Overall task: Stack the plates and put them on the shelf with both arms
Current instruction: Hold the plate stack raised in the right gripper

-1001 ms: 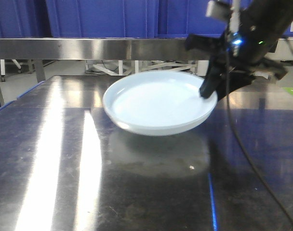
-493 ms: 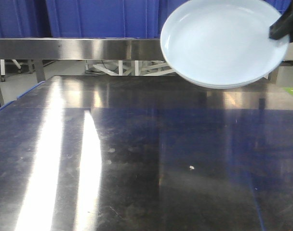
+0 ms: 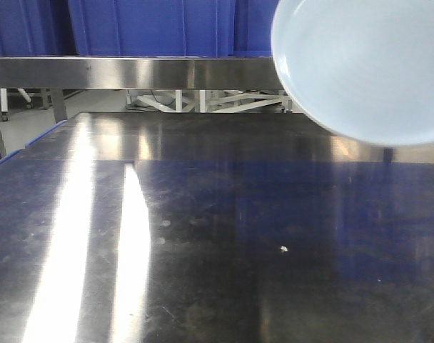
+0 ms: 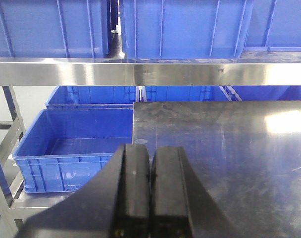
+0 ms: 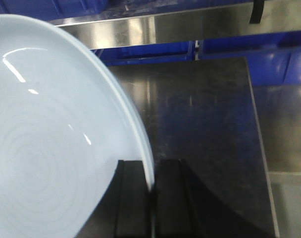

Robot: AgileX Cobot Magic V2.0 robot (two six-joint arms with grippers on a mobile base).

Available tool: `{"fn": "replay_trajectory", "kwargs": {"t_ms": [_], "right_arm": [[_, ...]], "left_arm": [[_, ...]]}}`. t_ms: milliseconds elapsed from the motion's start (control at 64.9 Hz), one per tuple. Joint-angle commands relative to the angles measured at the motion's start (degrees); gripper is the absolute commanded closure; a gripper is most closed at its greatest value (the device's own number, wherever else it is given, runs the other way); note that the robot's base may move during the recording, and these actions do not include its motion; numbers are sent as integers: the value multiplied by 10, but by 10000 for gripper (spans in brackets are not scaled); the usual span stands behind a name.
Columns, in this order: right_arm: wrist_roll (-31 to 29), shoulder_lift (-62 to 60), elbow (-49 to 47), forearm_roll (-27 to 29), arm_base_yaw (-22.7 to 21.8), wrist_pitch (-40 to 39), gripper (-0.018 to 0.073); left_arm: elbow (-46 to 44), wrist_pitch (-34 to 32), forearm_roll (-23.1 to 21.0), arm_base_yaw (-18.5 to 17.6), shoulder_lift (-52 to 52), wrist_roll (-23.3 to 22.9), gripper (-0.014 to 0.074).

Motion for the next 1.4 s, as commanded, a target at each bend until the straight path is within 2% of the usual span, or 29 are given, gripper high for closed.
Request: {"fn": "replay_trajectory", "kwargs": {"t_ms": [0,92,416,1386], "right_arm": [[2,-47,9,-56,-1,-71,503],[2,-91,33,-88,-1,-82,503],[2,-211,70,-88,-1,-81,503],[2,-214,71,-88,-1,-78,503]], "left_arm": [[-17,-46,-2,1,3,1,514],[-17,-46,-2,1,3,1,514],[-17,-46,-2,1,3,1,514],[-17,-46,-2,1,3,1,514]]}}
